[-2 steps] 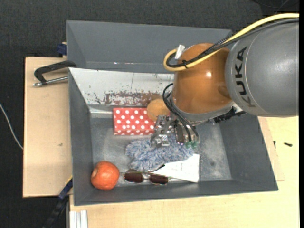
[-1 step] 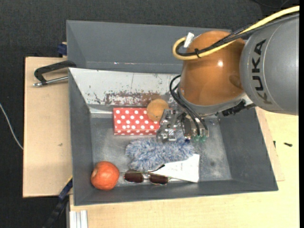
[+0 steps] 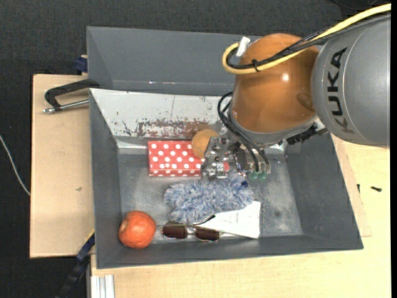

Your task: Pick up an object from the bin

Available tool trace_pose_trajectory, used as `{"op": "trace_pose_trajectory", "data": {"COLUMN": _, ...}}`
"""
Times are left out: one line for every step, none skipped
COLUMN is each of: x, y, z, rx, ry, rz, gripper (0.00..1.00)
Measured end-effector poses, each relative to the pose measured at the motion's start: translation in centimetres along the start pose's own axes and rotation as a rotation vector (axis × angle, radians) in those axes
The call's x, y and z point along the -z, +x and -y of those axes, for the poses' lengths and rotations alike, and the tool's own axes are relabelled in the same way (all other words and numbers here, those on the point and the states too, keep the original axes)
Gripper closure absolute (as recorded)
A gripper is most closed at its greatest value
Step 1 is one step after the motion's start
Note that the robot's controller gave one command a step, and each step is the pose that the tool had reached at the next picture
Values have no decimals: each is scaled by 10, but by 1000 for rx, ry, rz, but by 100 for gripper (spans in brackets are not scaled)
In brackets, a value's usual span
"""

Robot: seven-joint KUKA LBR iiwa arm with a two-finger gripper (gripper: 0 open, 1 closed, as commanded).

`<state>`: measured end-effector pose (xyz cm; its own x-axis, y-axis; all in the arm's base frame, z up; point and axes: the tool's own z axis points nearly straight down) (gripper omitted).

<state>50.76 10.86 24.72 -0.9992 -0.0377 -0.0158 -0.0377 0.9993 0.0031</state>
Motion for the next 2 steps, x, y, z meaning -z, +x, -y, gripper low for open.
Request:
{"op": "trace_pose_trajectory", "data": {"x": -79, "y": -1, "z": -8, "rx": 17, "ry": 1, "rz": -10, "gripper": 100}}
{"op": "trace_pose_trajectory", "data": {"x": -168, "y": -24, "z": -10, "rx": -54, "ry": -7, "rz": 11, "gripper": 0}}
